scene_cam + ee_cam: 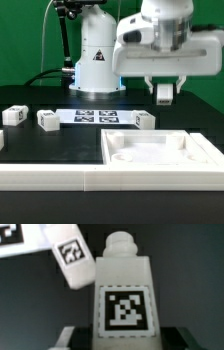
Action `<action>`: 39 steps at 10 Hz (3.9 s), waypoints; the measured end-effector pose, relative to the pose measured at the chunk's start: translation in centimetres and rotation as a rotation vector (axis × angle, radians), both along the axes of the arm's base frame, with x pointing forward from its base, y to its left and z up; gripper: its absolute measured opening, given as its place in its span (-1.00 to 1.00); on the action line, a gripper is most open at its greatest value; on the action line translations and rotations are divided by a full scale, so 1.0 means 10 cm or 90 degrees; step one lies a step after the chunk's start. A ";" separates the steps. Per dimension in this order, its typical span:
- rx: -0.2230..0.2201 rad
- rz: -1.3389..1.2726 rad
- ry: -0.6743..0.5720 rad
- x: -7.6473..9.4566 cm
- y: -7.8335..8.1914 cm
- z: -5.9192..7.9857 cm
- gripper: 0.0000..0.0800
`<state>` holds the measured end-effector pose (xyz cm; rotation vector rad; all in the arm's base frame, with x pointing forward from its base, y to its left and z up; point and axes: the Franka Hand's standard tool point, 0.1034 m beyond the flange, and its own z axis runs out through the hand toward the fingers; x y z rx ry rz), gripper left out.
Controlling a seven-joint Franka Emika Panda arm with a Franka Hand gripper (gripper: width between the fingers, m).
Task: Assemble one leg
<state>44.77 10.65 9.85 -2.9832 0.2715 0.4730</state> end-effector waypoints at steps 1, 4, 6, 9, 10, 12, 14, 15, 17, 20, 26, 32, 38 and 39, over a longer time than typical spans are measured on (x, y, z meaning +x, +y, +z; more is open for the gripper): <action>-0.007 0.008 -0.036 0.07 0.00 0.11 -0.27; -0.017 0.002 -0.172 0.11 0.04 0.04 -0.27; -0.023 0.026 -0.256 0.13 0.05 0.03 -0.27; -0.028 0.063 -0.383 0.35 -0.01 0.18 -0.27; -0.030 0.066 -0.437 0.48 -0.05 0.27 -0.27; -0.028 0.053 -0.531 0.54 -0.01 0.29 -0.27; -0.031 0.043 -0.542 0.45 0.01 0.13 -0.27; -0.032 0.051 -0.516 0.42 0.01 0.08 -0.27; -0.040 0.107 -0.519 0.55 -0.02 0.09 -0.27; -0.056 0.157 -0.541 0.84 -0.16 0.16 -0.27; -0.056 0.164 -0.537 0.86 -0.17 0.15 -0.27; -0.048 0.160 -0.583 1.63 -0.03 0.22 -0.27; -0.043 0.164 -0.585 1.71 0.11 0.00 -0.27; -0.044 0.162 -0.593 1.71 0.13 -0.02 -0.27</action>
Offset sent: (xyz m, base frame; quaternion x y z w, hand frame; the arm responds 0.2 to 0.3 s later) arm 0.0000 0.0000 0.0000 0.0000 0.1938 0.0000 0.9810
